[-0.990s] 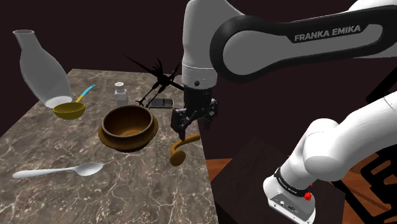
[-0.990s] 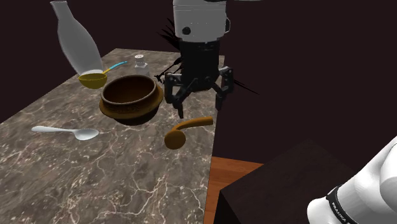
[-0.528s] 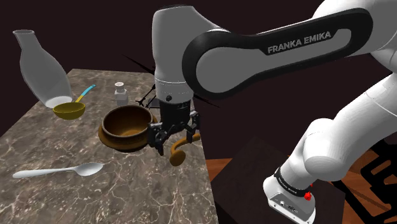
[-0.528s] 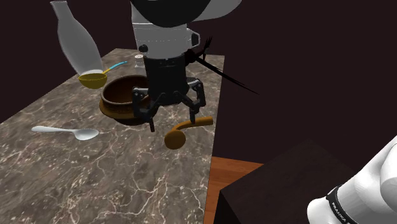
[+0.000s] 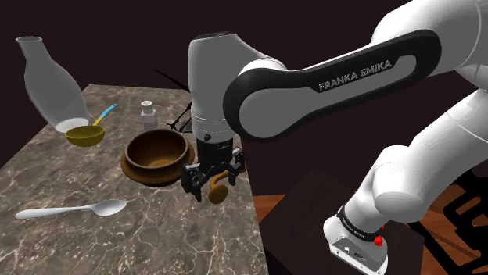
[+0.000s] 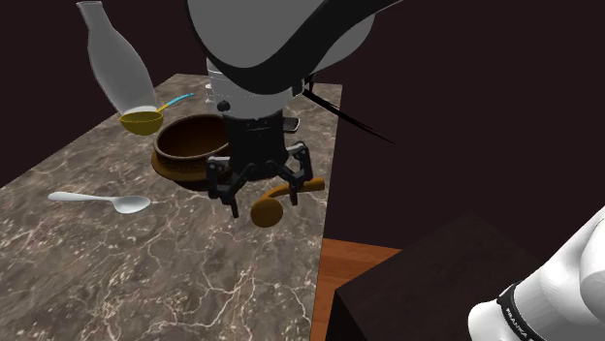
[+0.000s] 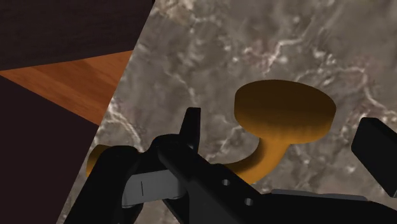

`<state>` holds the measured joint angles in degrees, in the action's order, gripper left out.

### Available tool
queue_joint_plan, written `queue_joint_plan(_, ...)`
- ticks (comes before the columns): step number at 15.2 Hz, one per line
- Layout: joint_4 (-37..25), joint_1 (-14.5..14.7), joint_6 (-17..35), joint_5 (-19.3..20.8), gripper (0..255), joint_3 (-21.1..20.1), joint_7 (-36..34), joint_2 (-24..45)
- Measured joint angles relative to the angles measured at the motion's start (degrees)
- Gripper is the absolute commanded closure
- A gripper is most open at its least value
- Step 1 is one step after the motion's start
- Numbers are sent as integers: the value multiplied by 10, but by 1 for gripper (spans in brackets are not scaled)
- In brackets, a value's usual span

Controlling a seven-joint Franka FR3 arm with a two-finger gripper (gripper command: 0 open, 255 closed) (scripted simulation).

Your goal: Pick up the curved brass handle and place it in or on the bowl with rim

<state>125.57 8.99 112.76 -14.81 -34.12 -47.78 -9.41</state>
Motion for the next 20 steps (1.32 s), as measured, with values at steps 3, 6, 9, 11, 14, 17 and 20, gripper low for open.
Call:
queue_joint_plan(3, 0, 0, 1, 1, 0, 0, 0, 1)
queue_joint_plan(6, 0, 0, 1, 1, 255, 0, 0, 1)
queue_joint_plan(9, 0, 0, 1, 1, 255, 0, 0, 1)
queue_joint_plan(11, 0, 0, 1, 1, 255, 0, 0, 1)
queue_joint_plan(14, 0, 0, 2, 1, 255, 0, 0, 1)
queue_joint_plan(17, -5, 0, -8, -1, 255, 2, 1, -4)
queue_joint_plan(20, -22, -1, -32, -2, 255, 4, -1, -10)
